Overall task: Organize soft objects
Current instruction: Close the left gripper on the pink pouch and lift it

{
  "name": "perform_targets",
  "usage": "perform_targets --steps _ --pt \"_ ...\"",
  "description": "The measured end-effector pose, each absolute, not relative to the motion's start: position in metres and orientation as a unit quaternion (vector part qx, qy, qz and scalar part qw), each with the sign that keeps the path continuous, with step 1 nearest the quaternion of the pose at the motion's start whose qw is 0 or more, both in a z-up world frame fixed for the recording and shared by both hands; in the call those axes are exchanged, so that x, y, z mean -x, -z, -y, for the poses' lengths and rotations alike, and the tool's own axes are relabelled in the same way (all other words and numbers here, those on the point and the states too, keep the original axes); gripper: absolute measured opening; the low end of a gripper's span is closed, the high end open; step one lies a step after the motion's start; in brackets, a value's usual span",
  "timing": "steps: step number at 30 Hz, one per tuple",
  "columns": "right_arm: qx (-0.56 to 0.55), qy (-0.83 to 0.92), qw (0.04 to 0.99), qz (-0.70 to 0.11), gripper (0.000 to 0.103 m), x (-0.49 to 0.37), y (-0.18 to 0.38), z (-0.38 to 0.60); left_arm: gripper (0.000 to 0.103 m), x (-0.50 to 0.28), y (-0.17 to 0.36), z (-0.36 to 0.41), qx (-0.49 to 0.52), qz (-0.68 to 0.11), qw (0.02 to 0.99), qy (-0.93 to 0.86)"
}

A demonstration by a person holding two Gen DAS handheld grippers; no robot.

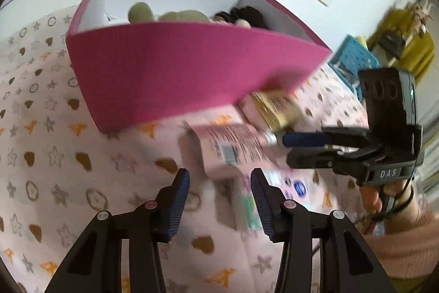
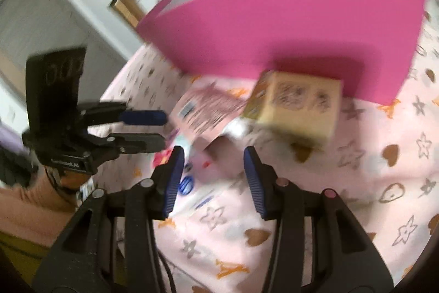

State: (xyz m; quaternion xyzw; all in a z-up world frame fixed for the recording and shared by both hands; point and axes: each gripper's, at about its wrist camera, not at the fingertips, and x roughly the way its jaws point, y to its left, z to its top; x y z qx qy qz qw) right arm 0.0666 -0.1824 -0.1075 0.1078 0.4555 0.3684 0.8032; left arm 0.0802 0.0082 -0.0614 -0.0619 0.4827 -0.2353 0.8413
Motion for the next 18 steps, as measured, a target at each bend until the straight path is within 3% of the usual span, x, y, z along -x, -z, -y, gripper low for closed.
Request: perform_targets --steps 3,6,9,18 --pt "-0.139 -0.362 0.799 -0.46 0.048 -0.076 0.112 0.185 0.047 -0.093 0.063 -0.008 0.068 -0.484 0.84 0.237" --pt "-0.141 -0.352 0.799 -0.466 0.036 -0.083 0.115 0.178 0.044 -0.101 0.067 -0.002 0.07 -0.489 0.835 0.243" --pt "-0.15 -0.347 0.798 -0.469 0.031 -0.088 0.118 0.174 0.04 -0.1 0.069 0.005 0.065 -0.494 0.833 0.241" --pt "-0.156 -0.348 0.803 -0.459 0.031 -0.08 0.111 0.169 0.04 -0.079 0.054 0.003 0.064 -0.477 0.845 0.234"
